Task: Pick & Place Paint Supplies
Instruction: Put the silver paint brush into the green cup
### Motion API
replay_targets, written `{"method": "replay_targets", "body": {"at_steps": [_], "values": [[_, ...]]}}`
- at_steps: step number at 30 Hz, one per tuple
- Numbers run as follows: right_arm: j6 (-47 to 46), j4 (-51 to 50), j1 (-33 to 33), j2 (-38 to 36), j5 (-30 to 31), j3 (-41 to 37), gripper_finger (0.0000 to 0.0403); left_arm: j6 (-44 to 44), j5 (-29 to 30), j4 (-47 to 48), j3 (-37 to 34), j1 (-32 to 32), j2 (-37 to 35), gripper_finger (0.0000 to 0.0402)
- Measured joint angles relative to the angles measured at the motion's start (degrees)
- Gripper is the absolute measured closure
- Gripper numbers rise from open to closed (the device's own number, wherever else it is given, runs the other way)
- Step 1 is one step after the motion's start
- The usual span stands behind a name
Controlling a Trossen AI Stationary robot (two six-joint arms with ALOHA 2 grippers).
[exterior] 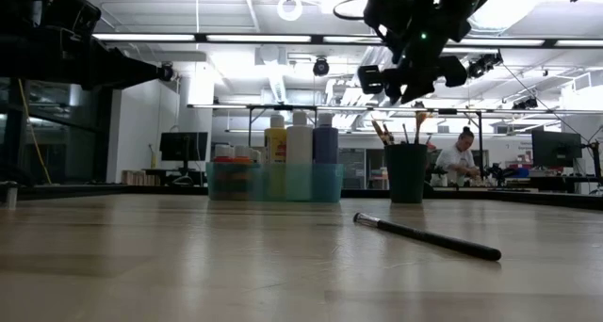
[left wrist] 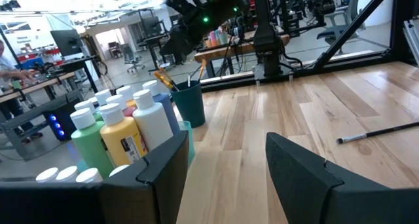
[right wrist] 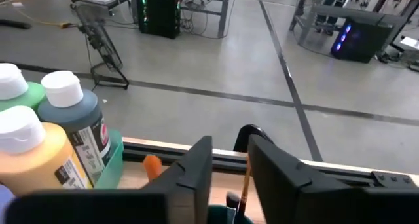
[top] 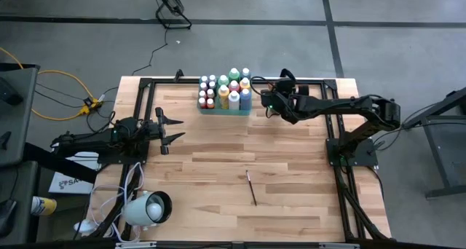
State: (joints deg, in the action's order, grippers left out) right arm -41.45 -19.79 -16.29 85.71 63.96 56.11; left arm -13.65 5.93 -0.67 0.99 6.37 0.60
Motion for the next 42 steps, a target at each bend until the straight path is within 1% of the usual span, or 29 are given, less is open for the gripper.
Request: {"method": "replay_targets", "body": {"at_steps": [4,6,8,11,15,19,24,28,32,34,36,42], "values": [[2.85,2.88,0.00,0.00,-0.22,0.02,0.0267,-0.02,0.00,0.00,-0.02,0.00,0.00,0.0203],[5.82,4.90,0.00,-0.54,-2.21,0.05,0.0243,-0.02,0.00,0.00,-0.02,0.00,0.00,0.0203],[9.50,7.89,0.02,-1.69,-5.96,0.04,0.0222,-0.01,0.00,0.00,-0.01,0.00,0.00,0.0203],[14.08,11.30,0.78,-4.41,-13.28,0.07,0.0196,0.00,0.00,0.00,-0.01,-0.01,0.00,0.0203],[14.47,10.39,3.90,-8.50,-23.16,0.07,0.0182,-0.02,0.00,0.00,0.00,0.00,0.00,0.0203],[7.89,5.89,8.98,-11.57,-33.61,0.09,0.0186,-0.01,0.00,0.00,-0.01,-0.01,0.00,0.0203],[0.23,2.82,15.28,-11.88,-47.20,1.01,0.0199,-0.01,0.00,0.00,-0.02,-0.02,0.00,0.0203],[-5.13,-0.51,17.83,-7.96,-58.49,6.86,0.0213,-0.01,0.00,0.00,0.00,-0.01,0.00,0.0203],[-13.56,-8.26,19.10,-1.69,-65.94,14.83,0.0232,0.00,0.00,0.00,-0.02,-0.02,0.00,0.0203],[-18.89,-13.26,20.10,1.30,-67.34,18.39,0.0243,-0.01,0.00,0.00,-0.01,-0.02,0.00,0.0203],[-22.74,-18.20,21.52,4.40,-66.57,21.48,0.0252,0.00,0.00,0.00,0.00,0.00,0.00,0.0203],[-29.29,-26.87,25.09,14.53,-64.35,27.63,0.0271,-0.01,0.00,0.00,-0.01,-0.01,0.00,0.0203]]}}
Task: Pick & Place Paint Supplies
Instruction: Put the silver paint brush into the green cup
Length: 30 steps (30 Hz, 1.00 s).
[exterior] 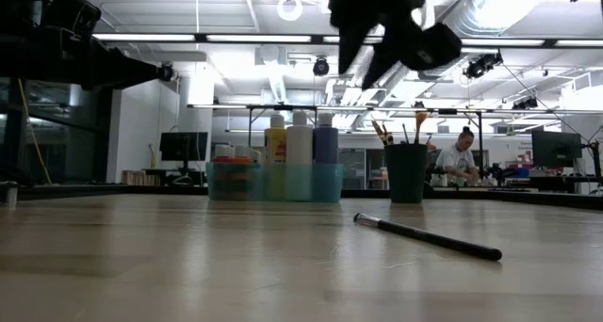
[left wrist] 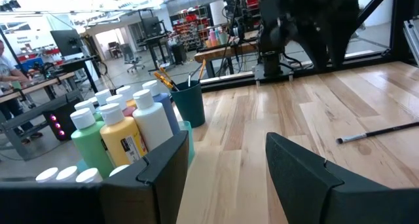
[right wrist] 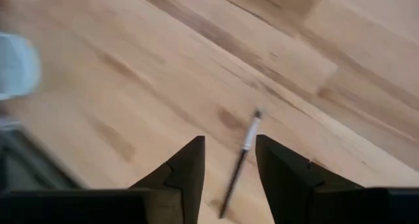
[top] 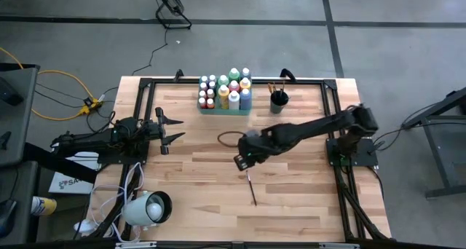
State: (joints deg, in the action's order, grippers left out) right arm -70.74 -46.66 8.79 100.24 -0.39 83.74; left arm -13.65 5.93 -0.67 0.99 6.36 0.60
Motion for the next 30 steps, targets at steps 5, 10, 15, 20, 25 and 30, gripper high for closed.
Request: {"method": "replay_targets", "body": {"at_steps": [5,10,15,20,25,30], "values": [[-3.46,-2.80,0.70,6.48,0.09,1.14,0.0292,-0.01,0.00,0.00,0.00,0.00,0.00,0.0203],[-4.30,-1.08,0.49,11.12,-0.19,1.19,0.0298,0.00,0.00,0.00,-0.01,0.00,0.00,0.0203],[-4.79,-0.36,0.60,14.73,-2.02,1.19,0.0286,0.01,0.00,0.00,0.00,-0.01,0.00,0.0203],[-5.14,0.06,1.03,16.70,-2.80,1.19,0.0274,-0.01,0.00,0.00,0.00,-0.01,0.00,0.0203],[-4.67,1.83,0.94,17.55,-2.51,1.19,0.0266,-0.01,0.00,0.00,0.00,0.00,0.00,0.0203],[-4.61,2.26,1.07,18.94,-3.06,1.18,0.0264,0.01,0.00,0.00,0.01,0.00,0.00,0.0203]]}}
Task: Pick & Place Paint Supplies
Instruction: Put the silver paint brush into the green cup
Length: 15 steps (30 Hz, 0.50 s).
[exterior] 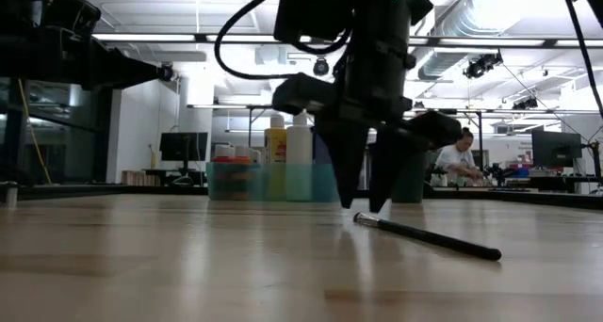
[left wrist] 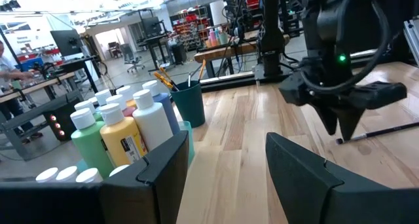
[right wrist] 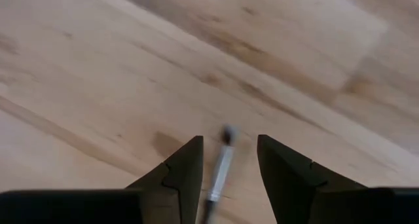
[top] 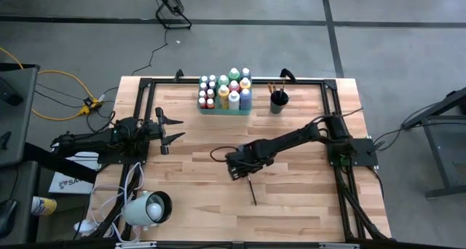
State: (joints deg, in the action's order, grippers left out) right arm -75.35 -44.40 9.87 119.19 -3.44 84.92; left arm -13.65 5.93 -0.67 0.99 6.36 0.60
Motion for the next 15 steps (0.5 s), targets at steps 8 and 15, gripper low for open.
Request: {"method": "replay_targets", "body": {"at_steps": [8,15], "values": [[0.12,2.20,0.64,2.62,-0.95,0.36,0.0265,-0.01,-0.01,0.00,-0.01,0.00,0.01,0.0203],[-1.42,2.71,0.63,3.60,0.18,0.27,0.0276,0.00,-0.07,0.00,0.00,-0.01,0.02,0.0203]]}}
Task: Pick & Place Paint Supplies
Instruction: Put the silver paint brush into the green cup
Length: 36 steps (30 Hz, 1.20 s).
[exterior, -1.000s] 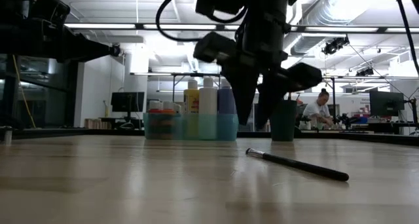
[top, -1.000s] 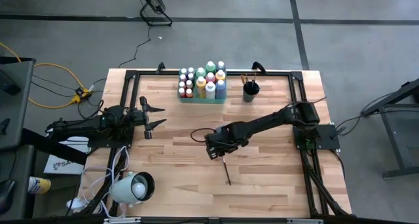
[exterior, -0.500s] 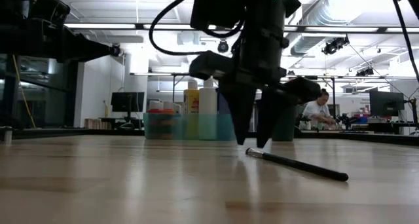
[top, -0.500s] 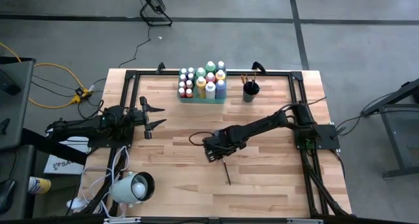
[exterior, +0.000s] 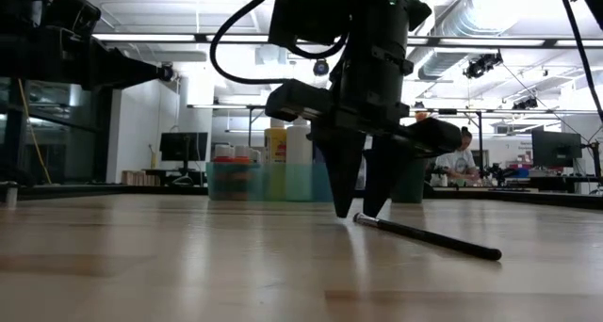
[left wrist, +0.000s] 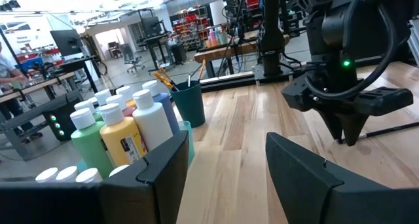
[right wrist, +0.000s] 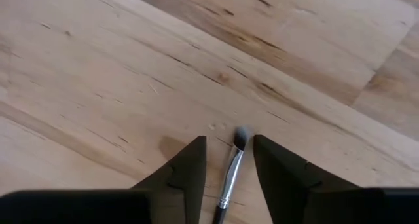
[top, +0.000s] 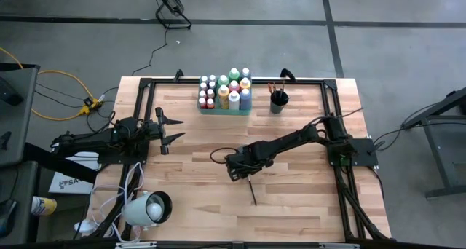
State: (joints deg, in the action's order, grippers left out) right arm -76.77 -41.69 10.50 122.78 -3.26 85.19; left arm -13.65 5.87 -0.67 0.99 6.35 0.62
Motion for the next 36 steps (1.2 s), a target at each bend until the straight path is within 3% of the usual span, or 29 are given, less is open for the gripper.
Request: {"method": "replay_targets", "body": {"at_steps": [11,19,27,36], "values": [[0.33,-1.35,-0.11,0.09,0.12,-0.22,0.0390,0.00,-0.04,0.00,-0.01,0.02,0.00,0.0203],[-0.87,-1.03,0.35,-1.83,3.10,-0.41,0.0397,0.00,-0.09,0.00,-0.01,0.02,-0.01,0.0203],[-2.83,-1.13,1.71,-12.58,26.04,-0.26,0.0399,-0.01,-0.13,0.00,0.00,0.02,0.00,0.0203],[-2.93,-13.27,2.49,-24.82,57.93,-0.28,0.0399,0.00,-0.37,0.04,-0.02,0.01,0.00,0.0203]]}}
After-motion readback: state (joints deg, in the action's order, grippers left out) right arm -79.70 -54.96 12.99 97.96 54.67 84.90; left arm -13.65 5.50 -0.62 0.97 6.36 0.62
